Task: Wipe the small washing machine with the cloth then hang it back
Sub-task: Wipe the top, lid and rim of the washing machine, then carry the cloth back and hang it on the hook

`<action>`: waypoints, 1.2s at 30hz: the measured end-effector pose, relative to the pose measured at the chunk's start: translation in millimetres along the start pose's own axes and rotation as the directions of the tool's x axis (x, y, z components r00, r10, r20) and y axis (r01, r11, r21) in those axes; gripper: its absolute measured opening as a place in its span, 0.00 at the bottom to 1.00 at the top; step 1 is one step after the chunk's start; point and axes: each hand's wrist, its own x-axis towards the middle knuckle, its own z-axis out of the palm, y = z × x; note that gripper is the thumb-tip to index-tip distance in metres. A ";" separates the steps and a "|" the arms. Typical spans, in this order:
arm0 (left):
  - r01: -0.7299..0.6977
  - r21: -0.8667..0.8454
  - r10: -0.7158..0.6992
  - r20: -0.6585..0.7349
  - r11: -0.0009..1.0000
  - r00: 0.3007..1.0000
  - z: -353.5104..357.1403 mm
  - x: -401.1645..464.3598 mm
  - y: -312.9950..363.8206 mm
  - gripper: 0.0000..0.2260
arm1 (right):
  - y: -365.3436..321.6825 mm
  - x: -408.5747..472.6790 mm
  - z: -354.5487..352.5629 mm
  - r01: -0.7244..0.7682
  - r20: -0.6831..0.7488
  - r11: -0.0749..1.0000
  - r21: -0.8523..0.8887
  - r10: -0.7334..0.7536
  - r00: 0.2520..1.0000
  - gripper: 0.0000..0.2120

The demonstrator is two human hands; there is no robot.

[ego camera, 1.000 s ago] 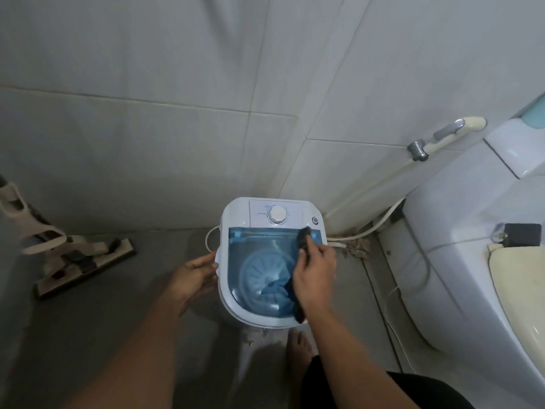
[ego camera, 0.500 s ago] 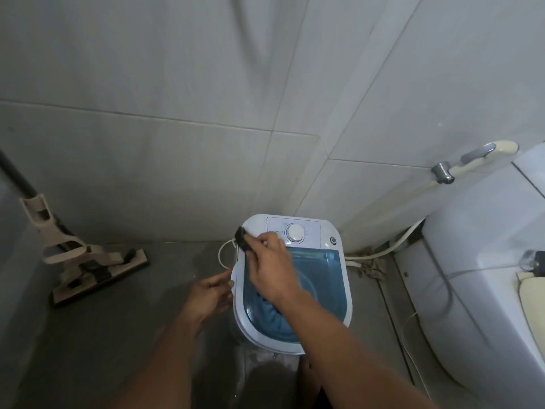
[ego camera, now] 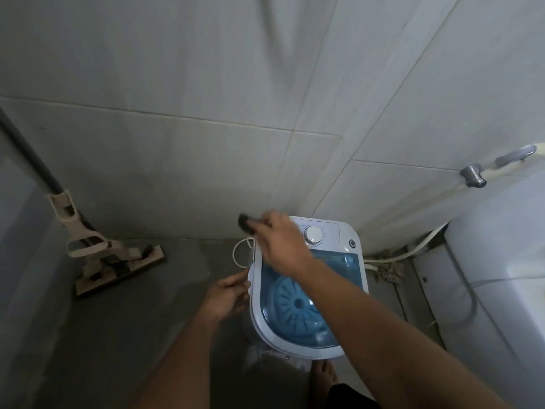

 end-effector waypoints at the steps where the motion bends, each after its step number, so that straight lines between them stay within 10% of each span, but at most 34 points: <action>1: -0.002 0.003 0.002 0.002 1.000 1.000 -0.1 -0.6 0.2 0.16 | 9.9 9.0 -5.1 -0.089 -0.036 0.996 0.004 0.089 0.995 0.21; 4: 0.009 0.007 -0.009 0.008 1.000 1.000 -1.6 -1.7 2.1 0.16 | 28.8 18.2 -9.6 -0.197 -0.014 0.977 -0.087 0.196 0.980 0.20; 16: 0.019 0.034 -0.020 0.027 0.999 0.999 -7.4 -3.3 -0.8 0.13 | -21.4 -94.9 0.0 0.128 0.174 0.984 -0.124 -0.106 0.979 0.24; 21: 0.033 0.040 -0.030 -0.091 0.999 0.995 -3.6 -33.7 8.4 0.14 | -44.1 -158.2 -23.7 0.421 0.441 0.906 -0.045 -0.360 0.822 0.23; 28: -0.028 0.132 0.041 -0.093 0.991 0.995 19.0 -141.6 30.2 0.14 | -76.8 -184.1 -106.1 -0.164 0.124 0.863 0.477 0.118 0.985 0.18; 36: -0.347 0.044 0.338 0.146 0.937 0.930 52.7 -276.9 79.1 0.12 | -141.2 -169.6 -203.3 -0.141 -0.084 0.600 0.787 0.331 0.940 0.17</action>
